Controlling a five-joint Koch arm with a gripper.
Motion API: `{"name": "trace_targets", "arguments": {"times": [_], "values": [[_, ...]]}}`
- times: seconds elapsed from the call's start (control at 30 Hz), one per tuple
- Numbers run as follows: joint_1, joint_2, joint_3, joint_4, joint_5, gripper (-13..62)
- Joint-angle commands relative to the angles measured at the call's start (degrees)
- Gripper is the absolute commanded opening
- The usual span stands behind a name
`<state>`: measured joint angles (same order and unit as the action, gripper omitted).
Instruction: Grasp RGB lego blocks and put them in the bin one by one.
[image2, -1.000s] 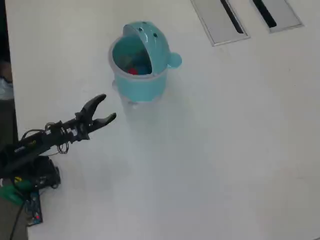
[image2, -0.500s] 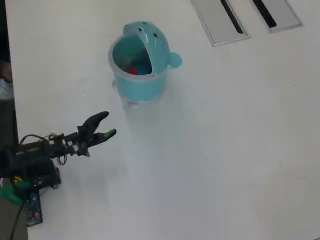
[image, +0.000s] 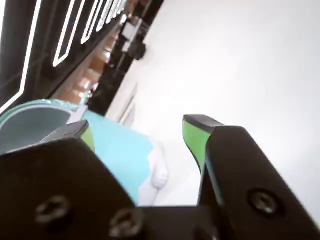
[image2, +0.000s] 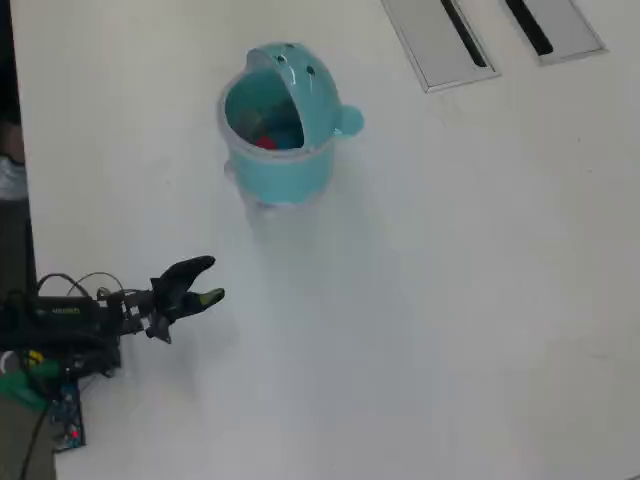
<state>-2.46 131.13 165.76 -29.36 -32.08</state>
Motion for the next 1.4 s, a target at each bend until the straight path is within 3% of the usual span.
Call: {"name": "trace_targets", "arguments": {"times": [0.0,0.87,1.37], "values": [[0.0,3.6,-0.4,-9.9,1.8,32.1],[1.8,4.0,15.7,-18.5,7.2,32.2],[3.3,3.9,15.9,2.8,20.6,34.2]]}}
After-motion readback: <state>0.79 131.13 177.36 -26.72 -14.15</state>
